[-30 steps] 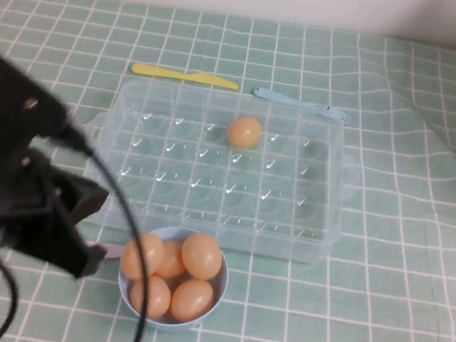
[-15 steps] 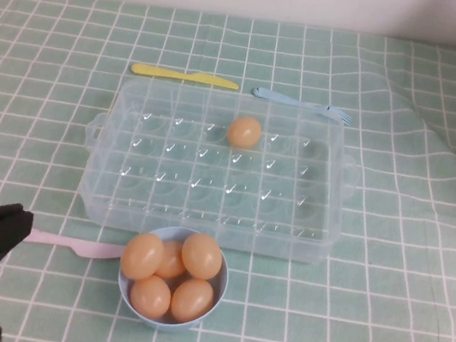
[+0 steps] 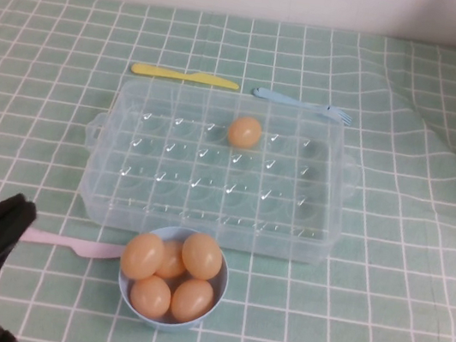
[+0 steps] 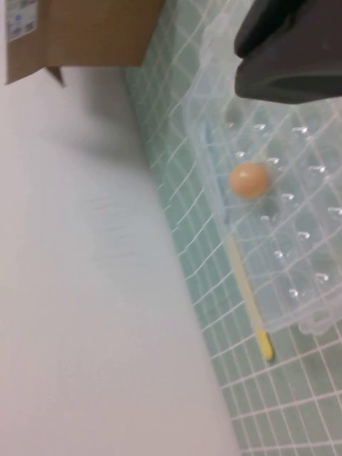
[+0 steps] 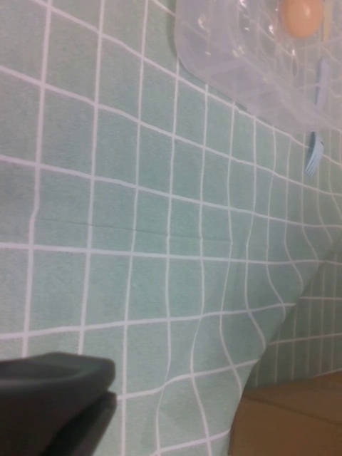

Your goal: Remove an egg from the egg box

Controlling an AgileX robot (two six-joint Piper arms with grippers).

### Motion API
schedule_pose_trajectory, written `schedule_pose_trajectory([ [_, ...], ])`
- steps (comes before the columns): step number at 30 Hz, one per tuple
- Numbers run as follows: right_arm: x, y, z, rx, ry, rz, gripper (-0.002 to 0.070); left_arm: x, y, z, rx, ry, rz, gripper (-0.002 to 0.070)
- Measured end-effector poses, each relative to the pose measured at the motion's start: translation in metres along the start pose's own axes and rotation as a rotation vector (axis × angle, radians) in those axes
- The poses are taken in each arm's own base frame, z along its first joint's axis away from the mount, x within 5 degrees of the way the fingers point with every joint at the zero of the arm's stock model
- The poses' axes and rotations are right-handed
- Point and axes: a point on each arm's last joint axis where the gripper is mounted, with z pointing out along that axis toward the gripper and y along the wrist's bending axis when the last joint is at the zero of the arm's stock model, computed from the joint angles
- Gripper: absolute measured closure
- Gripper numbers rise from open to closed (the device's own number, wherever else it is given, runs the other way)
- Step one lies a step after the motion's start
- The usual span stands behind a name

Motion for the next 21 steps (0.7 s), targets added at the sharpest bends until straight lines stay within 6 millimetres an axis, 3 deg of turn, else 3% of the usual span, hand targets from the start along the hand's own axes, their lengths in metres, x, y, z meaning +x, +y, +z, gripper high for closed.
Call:
schedule_pose_trajectory([
  [5,0.0,0.0,0.0,0.0,0.0,0.0,0.0694,0.026,0.012,-0.018,-0.157,-0.107,-0.05,0.0678],
  [12,0.0,0.0,0.0,0.0,0.0,0.0,0.0694,0.035,0.026,-0.041,-0.395,-0.182,0.002,0.0678],
  [21,0.0,0.0,0.0,0.0,0.0,0.0,0.0694,0.048,0.025,-0.057,-0.497,-0.084,0.012,0.0678],
])
